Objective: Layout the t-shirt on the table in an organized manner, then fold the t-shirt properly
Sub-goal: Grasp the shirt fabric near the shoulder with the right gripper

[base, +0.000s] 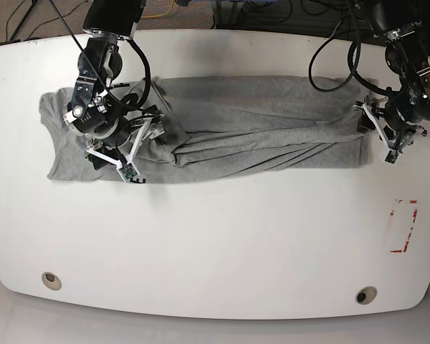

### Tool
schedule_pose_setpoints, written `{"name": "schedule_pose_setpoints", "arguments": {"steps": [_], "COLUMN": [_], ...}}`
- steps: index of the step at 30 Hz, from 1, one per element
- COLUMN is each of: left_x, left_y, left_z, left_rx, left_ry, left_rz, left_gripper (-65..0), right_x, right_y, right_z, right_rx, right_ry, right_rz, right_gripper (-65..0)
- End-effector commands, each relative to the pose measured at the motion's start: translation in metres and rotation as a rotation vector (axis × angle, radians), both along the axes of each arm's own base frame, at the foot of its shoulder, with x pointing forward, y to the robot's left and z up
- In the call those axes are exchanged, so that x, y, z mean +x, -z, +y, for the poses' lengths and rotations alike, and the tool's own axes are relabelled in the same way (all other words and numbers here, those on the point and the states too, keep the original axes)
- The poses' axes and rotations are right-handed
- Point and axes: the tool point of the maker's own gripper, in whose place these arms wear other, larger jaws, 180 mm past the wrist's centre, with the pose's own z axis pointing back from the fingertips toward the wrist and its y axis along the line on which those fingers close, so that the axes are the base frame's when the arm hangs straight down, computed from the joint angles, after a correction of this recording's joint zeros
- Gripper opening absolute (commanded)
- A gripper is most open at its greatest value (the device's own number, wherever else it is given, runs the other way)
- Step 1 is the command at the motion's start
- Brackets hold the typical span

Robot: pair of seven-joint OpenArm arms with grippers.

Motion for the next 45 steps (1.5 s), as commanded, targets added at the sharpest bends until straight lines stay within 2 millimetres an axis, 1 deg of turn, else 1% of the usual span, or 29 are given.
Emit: {"name": "schedule_pose_setpoints", "arguments": {"steps": [1, 4, 5, 6, 7, 10, 14, 18, 19, 21, 29, 33, 35, 38, 41, 42, 45], "left_x": [0.007, 0.007, 0.007, 0.007, 0.008, 0.008, 0.009, 0.009, 0.009, 0.009, 0.01, 0.01, 0.01, 0.01, 0.01, 0.01, 0.01], "left_y": [-0.012, -0.012, -0.012, -0.012, -0.013, -0.013, -0.013, -0.013, -0.013, -0.013, -0.013, -0.013, -0.013, -0.013, -0.013, -0.013, -0.012], "left_z": [0.007, 0.007, 0.007, 0.007, 0.007, 0.007, 0.007, 0.007, 0.007, 0.007, 0.006, 0.005, 0.005, 0.005, 0.005, 0.005, 0.005], "left_rx": [0.017, 0.017, 0.018, 0.018, 0.018, 0.017, 0.017, 0.017, 0.017, 0.017, 0.017, 0.016, 0.016, 0.016, 0.016, 0.016, 0.015], "left_ry": [0.003, 0.003, 0.004, 0.004, 0.004, 0.003, 0.003, 0.003, 0.003, 0.003, 0.004, 0.007, 0.007, 0.007, 0.007, 0.007, 0.008], "left_rz": [-0.04, -0.04, -0.041, -0.041, -0.042, -0.043, -0.044, -0.046, -0.046, -0.044, -0.046, -0.045, -0.043, -0.043, -0.043, -0.043, -0.043], "left_gripper": [-31.8, -31.8, -31.8, -31.8, -31.8, -31.8, -31.8, -31.8, -31.8, -31.8, -31.8, -31.8, -31.8, -31.8, -31.8, -31.8, -31.8], "right_x": [0.012, 0.013, 0.012, 0.013, 0.013, 0.012, 0.011, 0.006, 0.006, 0.004, -0.012, -0.019, -0.02, -0.024, -0.025, -0.025, -0.024], "right_y": [-0.01, -0.003, 0.0, 0.001, 0.004, 0.009, 0.01, 0.007, 0.003, -0.003, -0.017, -0.019, -0.02, -0.016, -0.015, -0.015, -0.016], "right_z": [0.001, 0.002, 0.002, 0.003, 0.002, -0.002, -0.003, -0.005, -0.008, -0.01, -0.017, -0.018, -0.019, -0.019, -0.017, -0.017, -0.016], "right_rx": [0.018, 0.034, 0.042, 0.047, 0.053, 0.052, 0.05, 0.039, 0.025, 0.011, -0.061, -0.082, -0.085, -0.084, -0.076, -0.076, -0.074], "right_ry": [-0.003, 0.0, 0.003, 0.003, 0.003, 0.002, 0.003, 0.002, 0.0, -0.004, -0.009, -0.01, -0.01, -0.01, -0.008, -0.008, -0.008], "right_rz": [-0.05, -0.04, -0.036, -0.036, -0.033, -0.021, -0.019, -0.025, -0.036, -0.056, -0.051, -0.039, -0.039, -0.025, -0.026, -0.026, -0.028], "right_gripper": [-15.5, -24.1, -28.2, -29.6, -34.1, -41.4, -49.6, -54.2, -55.0, -55.2, -54.9, -54.9, -54.9, -54.9, -54.5, -54.2, -46.9]}}
